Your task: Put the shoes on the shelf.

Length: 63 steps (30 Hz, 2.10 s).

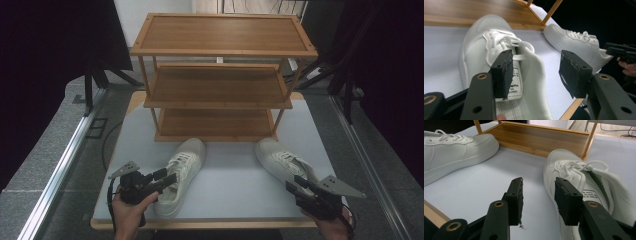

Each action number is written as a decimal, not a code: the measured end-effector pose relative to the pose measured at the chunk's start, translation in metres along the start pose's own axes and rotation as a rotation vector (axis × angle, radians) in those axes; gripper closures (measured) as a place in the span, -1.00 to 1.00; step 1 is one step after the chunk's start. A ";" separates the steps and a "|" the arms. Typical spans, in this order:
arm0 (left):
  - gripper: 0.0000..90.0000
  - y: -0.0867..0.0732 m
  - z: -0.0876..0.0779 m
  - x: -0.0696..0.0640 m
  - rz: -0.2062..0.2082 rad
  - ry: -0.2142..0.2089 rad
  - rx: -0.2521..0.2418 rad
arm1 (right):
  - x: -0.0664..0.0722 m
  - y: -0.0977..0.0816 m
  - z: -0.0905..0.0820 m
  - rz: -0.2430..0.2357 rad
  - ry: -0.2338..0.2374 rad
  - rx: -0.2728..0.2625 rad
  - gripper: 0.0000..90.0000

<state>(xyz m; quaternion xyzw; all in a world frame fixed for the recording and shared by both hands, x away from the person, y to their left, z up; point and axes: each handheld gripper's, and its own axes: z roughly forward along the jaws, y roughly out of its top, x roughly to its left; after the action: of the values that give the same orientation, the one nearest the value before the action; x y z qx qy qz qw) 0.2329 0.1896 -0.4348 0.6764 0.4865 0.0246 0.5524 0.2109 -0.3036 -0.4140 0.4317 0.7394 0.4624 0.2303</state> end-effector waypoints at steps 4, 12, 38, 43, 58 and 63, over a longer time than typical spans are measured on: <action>-0.01 0.000 0.007 -0.002 0.012 -0.003 0.021 | 0.001 0.000 0.000 -0.002 0.001 0.000 0.29; 0.00 0.001 0.015 -0.004 0.034 0.002 0.035 | -0.001 0.000 -0.001 0.004 -0.002 -0.003 0.29; -0.03 0.001 0.019 -0.015 0.079 0.086 0.072 | 0.000 0.001 -0.002 0.008 -0.003 -0.008 0.27; -0.04 0.002 0.016 -0.019 0.091 0.111 0.086 | -0.002 0.001 -0.004 0.011 -0.001 -0.014 0.27; -0.04 0.004 0.023 -0.020 0.097 0.175 0.210 | -0.021 0.007 0.000 0.028 -0.032 0.013 0.21; -0.04 0.009 0.031 -0.019 0.108 0.186 0.254 | -0.024 0.011 0.011 0.016 -0.055 0.040 0.20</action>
<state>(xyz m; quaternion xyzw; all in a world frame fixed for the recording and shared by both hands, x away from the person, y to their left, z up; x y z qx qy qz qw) 0.2460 0.1553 -0.4302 0.7607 0.4978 0.0553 0.4129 0.2360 -0.3169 -0.4111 0.4548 0.7385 0.4372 0.2380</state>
